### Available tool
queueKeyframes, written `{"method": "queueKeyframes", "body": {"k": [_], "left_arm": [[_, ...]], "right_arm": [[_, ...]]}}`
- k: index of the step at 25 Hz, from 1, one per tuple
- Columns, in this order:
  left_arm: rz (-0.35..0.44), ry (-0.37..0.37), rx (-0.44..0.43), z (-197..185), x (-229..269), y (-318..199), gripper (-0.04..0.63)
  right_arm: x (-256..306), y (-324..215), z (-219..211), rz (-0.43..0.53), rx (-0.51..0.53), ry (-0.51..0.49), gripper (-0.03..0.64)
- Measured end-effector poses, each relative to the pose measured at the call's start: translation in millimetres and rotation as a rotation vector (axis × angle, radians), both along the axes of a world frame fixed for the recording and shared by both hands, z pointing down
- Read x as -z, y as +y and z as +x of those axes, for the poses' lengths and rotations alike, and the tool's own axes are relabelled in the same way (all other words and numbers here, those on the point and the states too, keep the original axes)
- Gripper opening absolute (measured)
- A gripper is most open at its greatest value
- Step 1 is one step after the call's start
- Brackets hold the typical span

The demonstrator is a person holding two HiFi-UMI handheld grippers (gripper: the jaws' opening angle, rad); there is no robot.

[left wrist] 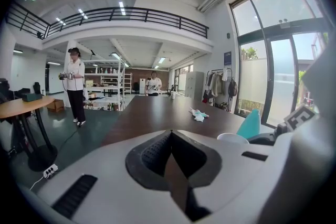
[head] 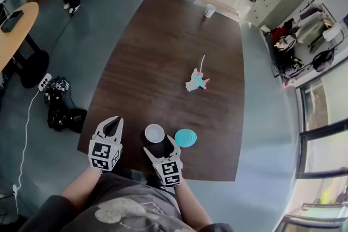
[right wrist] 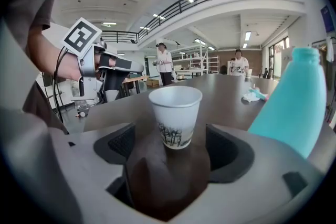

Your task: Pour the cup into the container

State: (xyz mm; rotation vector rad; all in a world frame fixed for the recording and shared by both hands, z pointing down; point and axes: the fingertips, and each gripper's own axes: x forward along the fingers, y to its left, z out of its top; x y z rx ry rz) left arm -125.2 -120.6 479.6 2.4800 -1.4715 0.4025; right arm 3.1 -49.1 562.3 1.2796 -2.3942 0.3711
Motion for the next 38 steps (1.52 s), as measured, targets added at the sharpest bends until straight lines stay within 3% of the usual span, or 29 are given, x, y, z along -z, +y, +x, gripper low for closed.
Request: {"method": "queueKeyframes", "body": {"k": [6,12,16,19,23,27,31,38], "left_arm": [[0.018,0.018,0.003,26.1,8.0,13.7,0.008],[0.046,0.047,0.018,44.7,24.4,21.4,0.008],[0.065,0.05,0.0,56.8,35.3,30.9,0.008],[0.078,0.057,-0.009,62.1,43.3,33.8,0.008],[0.105,0.099,-0.022,64.0,57.3,38.4,0.008],[0.119,0.11,-0.033,65.0,67.9,37.3,0.008],[0.133,0.115,-0.045,65.0,80.5,32.3,0.008],[0.15,0.106,-0.06,59.4,90.2,28.2,0.008]], "right_arm": [[28.2,22.3,14.7,0.042,0.051,-0.032,0.402],[81.1,31.9,13.6,0.114,0.119,-0.124,0.4],[111.9,32.6,6.6,0.106,0.144,-0.213,0.374],[134.1,26.9,7.0,0.141,0.144,-0.234,0.251],[158.2,13.3,8.8,0.214,0.111,-0.246,0.234],[176.8,0.4,11.2,0.263,0.057,-0.239,0.156],[189.2,-9.6,14.2,0.311,-0.014,-0.218,-0.002],[198.3,-13.6,7.1,0.359,-0.038,-0.156,-0.012]]}}
